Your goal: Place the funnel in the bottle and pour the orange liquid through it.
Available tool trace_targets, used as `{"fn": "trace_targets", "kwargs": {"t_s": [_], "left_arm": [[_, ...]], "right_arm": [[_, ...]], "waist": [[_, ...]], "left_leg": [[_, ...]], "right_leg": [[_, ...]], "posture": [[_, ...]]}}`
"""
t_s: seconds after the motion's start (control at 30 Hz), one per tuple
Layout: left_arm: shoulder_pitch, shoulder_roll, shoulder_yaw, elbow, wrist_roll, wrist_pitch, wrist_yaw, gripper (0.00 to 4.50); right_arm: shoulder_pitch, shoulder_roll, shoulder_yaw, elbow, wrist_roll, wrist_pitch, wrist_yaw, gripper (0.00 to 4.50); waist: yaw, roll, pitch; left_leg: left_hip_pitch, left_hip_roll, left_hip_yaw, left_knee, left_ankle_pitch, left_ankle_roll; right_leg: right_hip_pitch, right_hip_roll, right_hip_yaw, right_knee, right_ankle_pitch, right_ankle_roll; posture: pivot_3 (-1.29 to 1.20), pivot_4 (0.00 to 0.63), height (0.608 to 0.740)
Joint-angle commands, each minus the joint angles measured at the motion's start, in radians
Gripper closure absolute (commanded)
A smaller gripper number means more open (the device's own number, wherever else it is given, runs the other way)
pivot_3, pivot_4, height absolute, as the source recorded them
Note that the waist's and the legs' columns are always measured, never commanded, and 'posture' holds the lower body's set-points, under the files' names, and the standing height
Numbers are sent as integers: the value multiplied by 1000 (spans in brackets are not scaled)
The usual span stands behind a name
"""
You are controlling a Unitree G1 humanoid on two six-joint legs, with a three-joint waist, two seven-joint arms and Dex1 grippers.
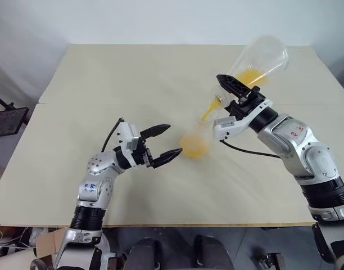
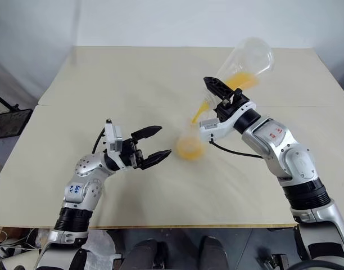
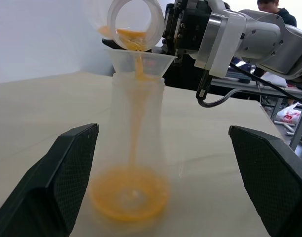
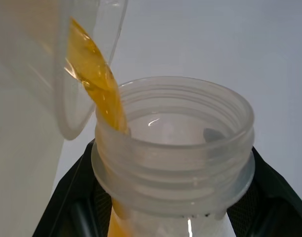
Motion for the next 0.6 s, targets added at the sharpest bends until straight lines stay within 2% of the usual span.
{"fn": "trace_targets", "kwargs": {"t_s": [0.03, 0.6], "left_arm": [[-13, -17, 8, -5, -3, -33, 18, 0], [-26, -25, 0, 22, 1, -72, 22, 0]], "right_arm": [[-22, -21, -27, -34, -11, -1, -30, 2027], [-25, -36, -31, -34, -26, -25, -47, 2027]], "waist": [[1, 0, 0], [0, 0, 0]], "left_leg": [[0, 0, 0, 0, 0, 0], [0, 0, 0, 0, 0, 0]], "right_leg": [[0, 0, 0, 0, 0, 0], [0, 0, 0, 0, 0, 0]], "posture": [[0, 150, 740], [0, 150, 740]]}}
